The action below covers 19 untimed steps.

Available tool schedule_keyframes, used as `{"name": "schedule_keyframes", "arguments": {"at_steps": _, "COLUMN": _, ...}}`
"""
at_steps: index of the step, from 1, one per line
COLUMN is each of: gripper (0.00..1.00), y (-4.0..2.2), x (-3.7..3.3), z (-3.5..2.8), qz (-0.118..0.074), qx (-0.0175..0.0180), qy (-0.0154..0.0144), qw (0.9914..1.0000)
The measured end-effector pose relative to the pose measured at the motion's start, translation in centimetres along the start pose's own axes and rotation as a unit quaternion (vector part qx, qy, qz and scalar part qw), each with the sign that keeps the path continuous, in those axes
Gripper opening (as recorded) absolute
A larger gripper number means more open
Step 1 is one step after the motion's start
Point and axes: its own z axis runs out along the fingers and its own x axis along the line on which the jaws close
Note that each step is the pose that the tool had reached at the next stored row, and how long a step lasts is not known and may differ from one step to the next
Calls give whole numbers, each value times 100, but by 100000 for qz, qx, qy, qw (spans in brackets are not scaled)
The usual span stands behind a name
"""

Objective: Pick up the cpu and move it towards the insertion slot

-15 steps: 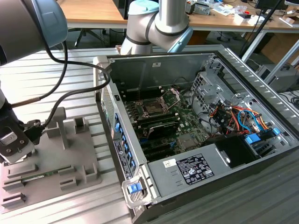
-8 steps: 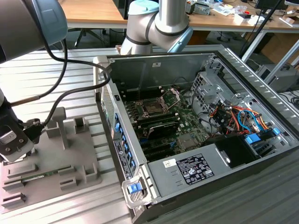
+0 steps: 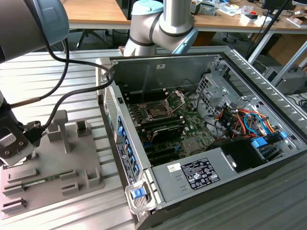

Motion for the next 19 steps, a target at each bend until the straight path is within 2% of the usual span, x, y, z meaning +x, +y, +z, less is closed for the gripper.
{"name": "schedule_keyframes", "arguments": {"at_steps": 19, "gripper": 55, "y": 3, "x": 0, "z": -86, "qz": 2, "qx": -2, "qy": -2, "qw": 100000}}
